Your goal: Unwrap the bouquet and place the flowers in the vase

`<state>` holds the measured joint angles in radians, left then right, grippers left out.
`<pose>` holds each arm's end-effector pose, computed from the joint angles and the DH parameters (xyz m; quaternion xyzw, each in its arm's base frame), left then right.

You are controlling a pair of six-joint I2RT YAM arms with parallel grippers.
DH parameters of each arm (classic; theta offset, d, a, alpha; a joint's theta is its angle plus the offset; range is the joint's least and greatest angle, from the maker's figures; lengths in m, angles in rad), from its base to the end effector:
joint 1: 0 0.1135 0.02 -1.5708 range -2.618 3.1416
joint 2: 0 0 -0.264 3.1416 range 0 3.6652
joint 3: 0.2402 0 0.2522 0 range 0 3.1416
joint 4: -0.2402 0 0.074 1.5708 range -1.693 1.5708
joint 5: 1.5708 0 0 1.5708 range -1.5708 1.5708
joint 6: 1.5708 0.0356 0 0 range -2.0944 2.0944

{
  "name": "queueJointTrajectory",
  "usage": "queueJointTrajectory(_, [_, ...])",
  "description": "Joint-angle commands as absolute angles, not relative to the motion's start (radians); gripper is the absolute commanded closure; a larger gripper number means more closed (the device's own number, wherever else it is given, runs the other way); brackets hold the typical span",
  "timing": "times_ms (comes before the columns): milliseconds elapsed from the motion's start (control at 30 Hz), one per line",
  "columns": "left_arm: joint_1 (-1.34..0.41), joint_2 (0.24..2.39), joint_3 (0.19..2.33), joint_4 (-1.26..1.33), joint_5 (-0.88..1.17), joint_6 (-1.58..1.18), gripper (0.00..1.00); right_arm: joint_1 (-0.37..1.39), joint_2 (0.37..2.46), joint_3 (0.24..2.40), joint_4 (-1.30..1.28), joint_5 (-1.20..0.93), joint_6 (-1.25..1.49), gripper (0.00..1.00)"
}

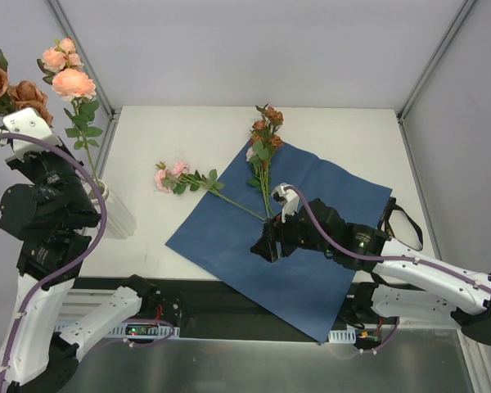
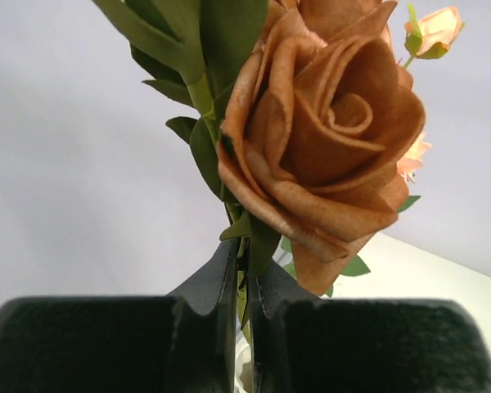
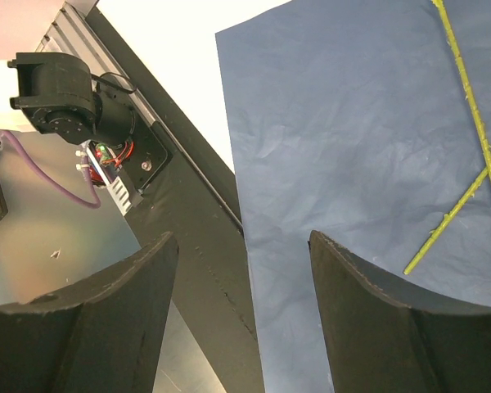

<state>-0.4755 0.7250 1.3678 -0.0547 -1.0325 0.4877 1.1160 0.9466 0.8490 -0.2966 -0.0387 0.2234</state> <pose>0.0667 0.0000 0.5346 -0.1957 0.5652 0.2376 0.7654 0.0939 0.1951 0.3215 -0.3687 0.7456 0.3570 0.4250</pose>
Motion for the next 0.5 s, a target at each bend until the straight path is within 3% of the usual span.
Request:
queueJointTrajectory(0, [-0.433,0.775,1.367,0.046,-1.071,0.545,1.00,1.109,0.937,0.876,-0.291,-0.046,0.212,0.32])
queueJointTrajectory(467, [-0.232,0.816,1.298,-0.104,-0.973,0.267,1.00,1.089,0.911,0.845,-0.307,-0.044,0.206,0.32])
